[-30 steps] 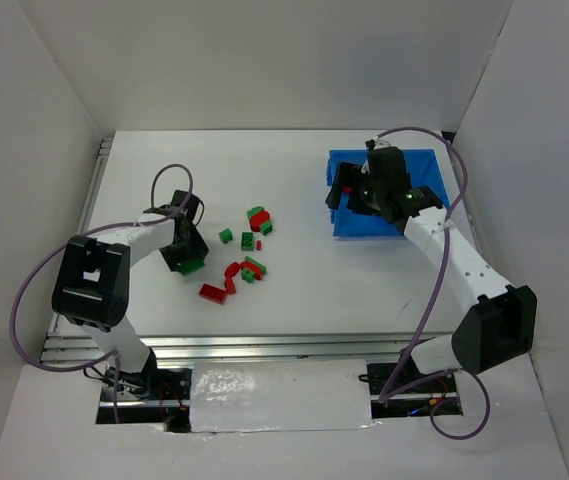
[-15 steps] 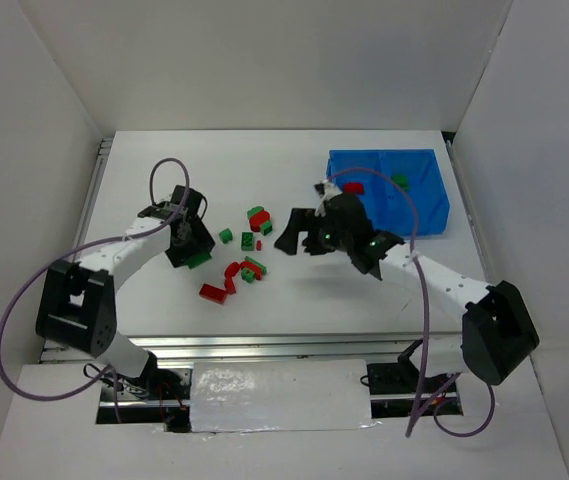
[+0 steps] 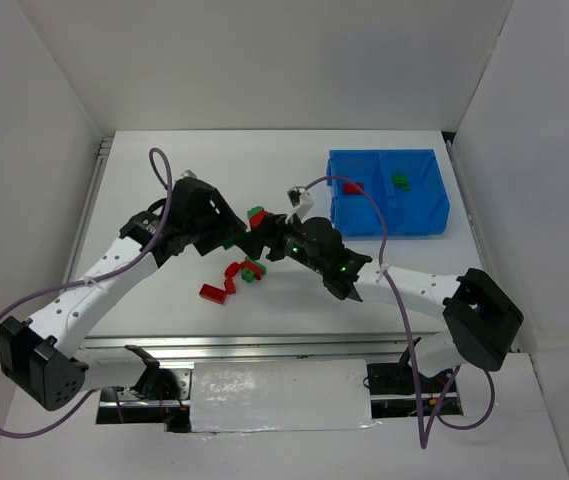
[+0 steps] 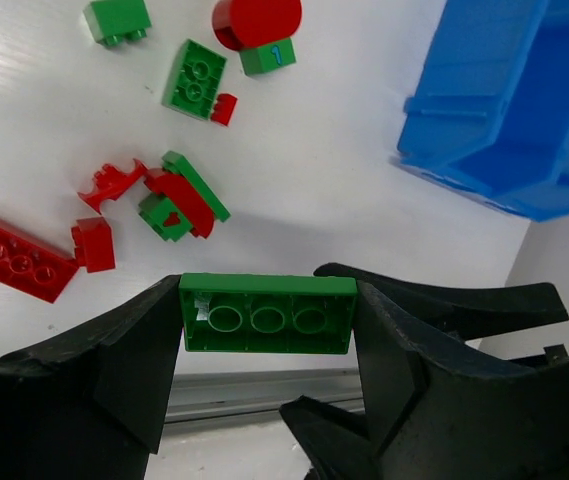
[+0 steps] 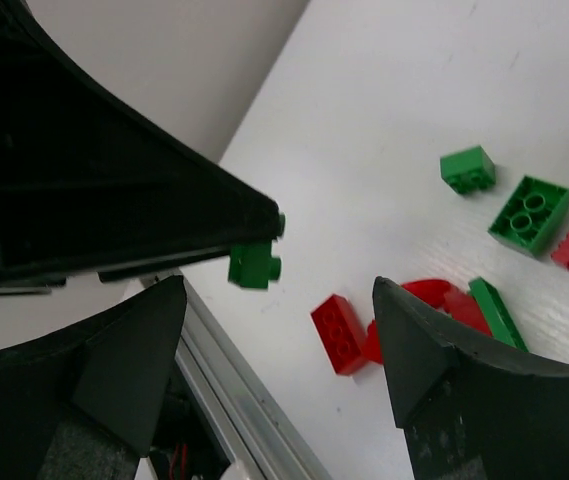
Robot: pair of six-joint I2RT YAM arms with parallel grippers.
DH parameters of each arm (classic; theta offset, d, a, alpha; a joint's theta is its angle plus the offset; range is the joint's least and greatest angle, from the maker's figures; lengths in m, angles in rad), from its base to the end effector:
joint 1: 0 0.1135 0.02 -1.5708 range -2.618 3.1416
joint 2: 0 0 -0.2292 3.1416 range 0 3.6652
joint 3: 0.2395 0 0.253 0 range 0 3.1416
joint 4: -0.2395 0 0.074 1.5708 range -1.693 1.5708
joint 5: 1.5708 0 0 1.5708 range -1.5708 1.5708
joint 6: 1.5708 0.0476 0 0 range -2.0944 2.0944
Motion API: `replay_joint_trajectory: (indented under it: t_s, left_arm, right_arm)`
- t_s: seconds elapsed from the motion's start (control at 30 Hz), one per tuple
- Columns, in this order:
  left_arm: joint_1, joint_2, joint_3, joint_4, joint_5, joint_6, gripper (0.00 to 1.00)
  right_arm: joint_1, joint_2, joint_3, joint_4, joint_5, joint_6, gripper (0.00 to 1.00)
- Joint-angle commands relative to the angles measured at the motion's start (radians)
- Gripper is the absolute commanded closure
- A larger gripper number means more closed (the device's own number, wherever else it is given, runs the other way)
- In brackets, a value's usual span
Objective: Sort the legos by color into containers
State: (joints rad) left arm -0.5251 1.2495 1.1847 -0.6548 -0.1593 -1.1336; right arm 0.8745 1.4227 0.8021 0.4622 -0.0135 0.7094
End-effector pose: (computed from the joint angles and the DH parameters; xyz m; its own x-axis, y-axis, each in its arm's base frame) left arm 0.2528 -0.1377 0.2952 -0.5964 -0.6882 -0.4131 -0.3508 0.6864 -0.6371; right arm 0.2183 0.2621 0.2269 -0.5820 0.3193 -0.7479 -0.5227 0.5577 0.6448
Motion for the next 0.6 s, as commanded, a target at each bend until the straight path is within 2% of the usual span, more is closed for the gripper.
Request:
replay_joint_trajectory:
  t_s: [0.0,0.17,0.27,0.3,0.37,0.4,0.43,0.53,0.57]
  left_arm:
    - [-0.013,-0.042,0.018,0.001,0.037,-0.034,1.0]
    - [-0.015,-0.065,0.007,0.006,0.066,-0.026,1.0]
    - [-0.016,-0.079,-0.002,0.017,0.078,-0.023,1.0]
    - [-0.015,-0.082,-0.002,0.017,0.075,-0.022,1.0]
    - [-0.016,-0.084,0.009,0.0,0.055,-0.011,1.0]
    - [-0.015,-0.084,0.012,-0.005,0.053,-0.008,0.99]
    - [-0.013,-0.084,0.013,-0.003,0.05,-0.003,0.95]
    - [-0.015,-0.075,0.03,0.012,0.024,0.034,0.6]
    - [-0.013,-0.071,0.036,0.006,0.009,0.047,0.19]
  right_arm:
    - [0.012,-0.004,-0.003,0.173,0.052,-0.004,0.18]
    - [0.017,0.045,0.034,0.19,0.041,0.016,0.3]
    - [0.02,0.085,0.055,0.204,0.024,0.033,0.44]
    - [0.021,0.091,0.055,0.219,0.018,0.035,0.63]
    - [0.021,0.097,0.046,0.249,0.018,0.051,0.94]
    - [0.021,0.094,0.031,0.265,0.012,0.058,1.0]
    - [0.023,0.085,0.022,0.279,-0.014,0.062,1.0]
    - [0.017,0.052,-0.032,0.368,-0.049,0.048,1.0]
    - [0.014,0.041,-0.04,0.363,-0.045,0.044,1.0]
